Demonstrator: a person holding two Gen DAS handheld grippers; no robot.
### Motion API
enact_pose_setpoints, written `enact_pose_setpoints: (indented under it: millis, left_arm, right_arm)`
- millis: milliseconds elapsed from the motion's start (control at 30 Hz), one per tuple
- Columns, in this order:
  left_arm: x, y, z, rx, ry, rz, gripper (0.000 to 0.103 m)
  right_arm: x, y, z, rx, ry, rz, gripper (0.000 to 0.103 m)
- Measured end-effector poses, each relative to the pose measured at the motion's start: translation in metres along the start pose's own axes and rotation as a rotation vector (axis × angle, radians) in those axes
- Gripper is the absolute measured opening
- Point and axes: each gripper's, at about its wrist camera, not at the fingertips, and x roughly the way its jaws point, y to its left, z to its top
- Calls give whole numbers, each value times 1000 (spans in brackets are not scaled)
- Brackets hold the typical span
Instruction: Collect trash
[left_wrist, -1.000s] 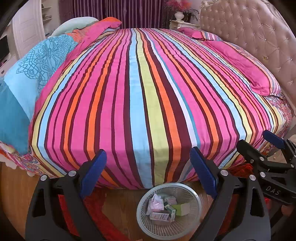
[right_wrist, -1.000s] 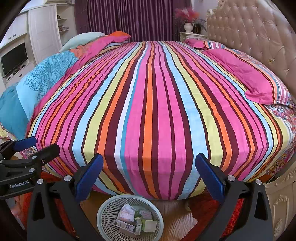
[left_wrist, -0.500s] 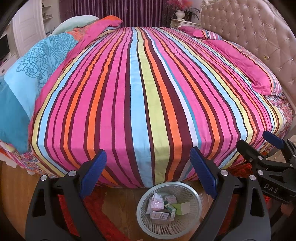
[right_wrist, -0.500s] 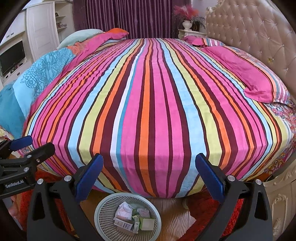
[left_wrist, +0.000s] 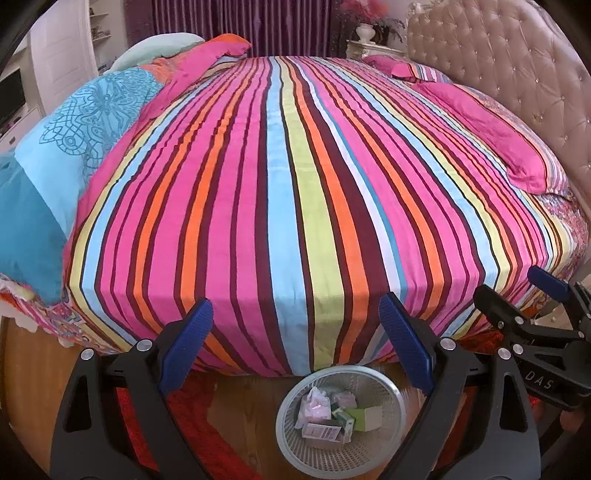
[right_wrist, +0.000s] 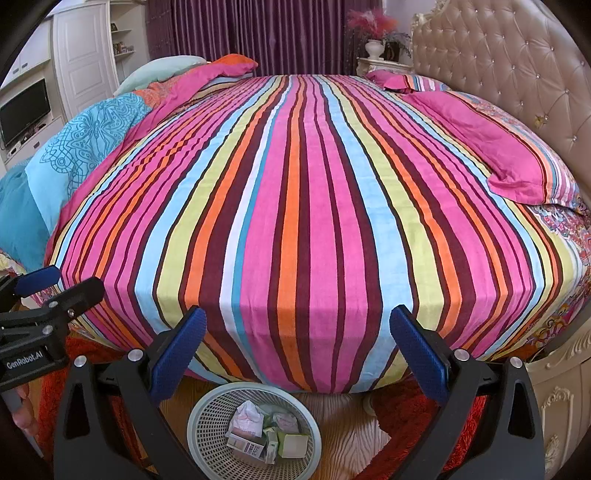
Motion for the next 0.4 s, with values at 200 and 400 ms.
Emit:
enact_pose_setpoints:
  millis: [200,400]
  left_arm:
    - [-2,2,1,0,-1,-17,89]
    - [-2,3,2,-2,3,-1,89]
  right_arm:
    - [0,0,0,0,-1,-1,95]
    - [0,1,0,1,0,-1,95]
